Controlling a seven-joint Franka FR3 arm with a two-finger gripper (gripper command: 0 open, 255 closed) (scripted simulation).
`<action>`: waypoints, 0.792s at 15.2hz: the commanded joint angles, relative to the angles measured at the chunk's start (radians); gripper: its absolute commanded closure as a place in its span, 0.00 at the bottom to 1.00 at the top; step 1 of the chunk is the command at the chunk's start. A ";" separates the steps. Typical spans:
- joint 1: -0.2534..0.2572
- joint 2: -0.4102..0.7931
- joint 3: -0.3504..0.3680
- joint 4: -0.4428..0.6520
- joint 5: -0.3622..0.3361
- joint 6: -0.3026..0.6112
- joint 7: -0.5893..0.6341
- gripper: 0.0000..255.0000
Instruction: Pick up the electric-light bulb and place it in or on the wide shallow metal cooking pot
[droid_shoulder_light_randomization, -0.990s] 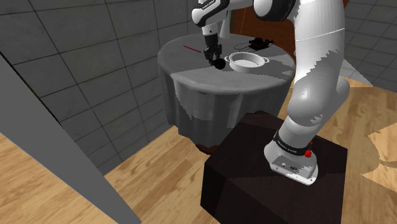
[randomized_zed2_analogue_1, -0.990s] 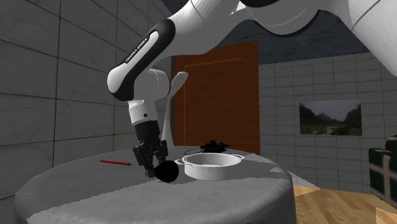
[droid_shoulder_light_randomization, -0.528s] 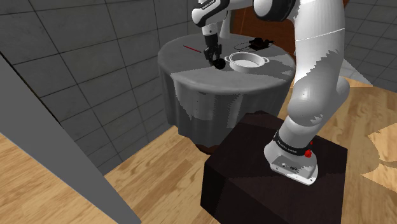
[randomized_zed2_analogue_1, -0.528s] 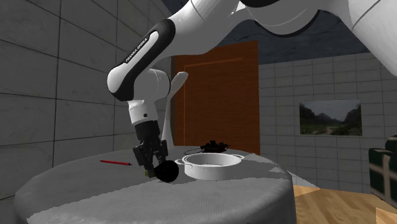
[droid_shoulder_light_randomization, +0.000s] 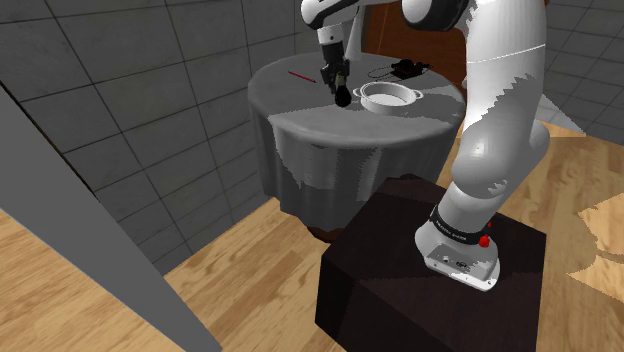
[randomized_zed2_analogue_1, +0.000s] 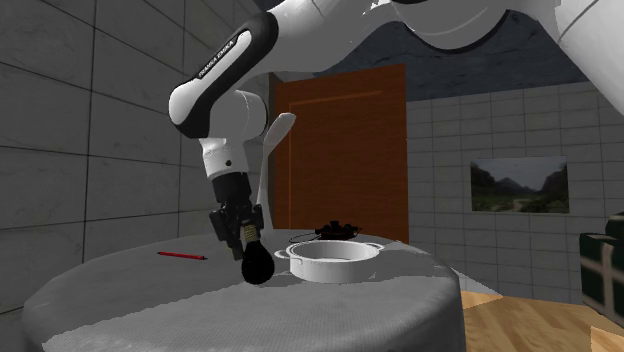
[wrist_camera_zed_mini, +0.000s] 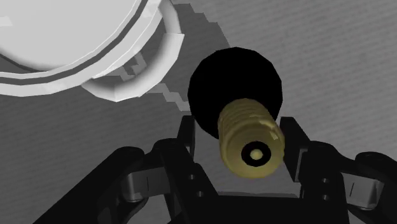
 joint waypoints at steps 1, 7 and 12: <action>0.001 -0.011 -0.001 0.009 -0.002 -0.021 -0.001 1.00; 0.001 -0.026 -0.003 0.069 -0.004 -0.094 -0.006 1.00; 0.001 -0.029 -0.003 0.089 -0.005 -0.118 -0.007 0.00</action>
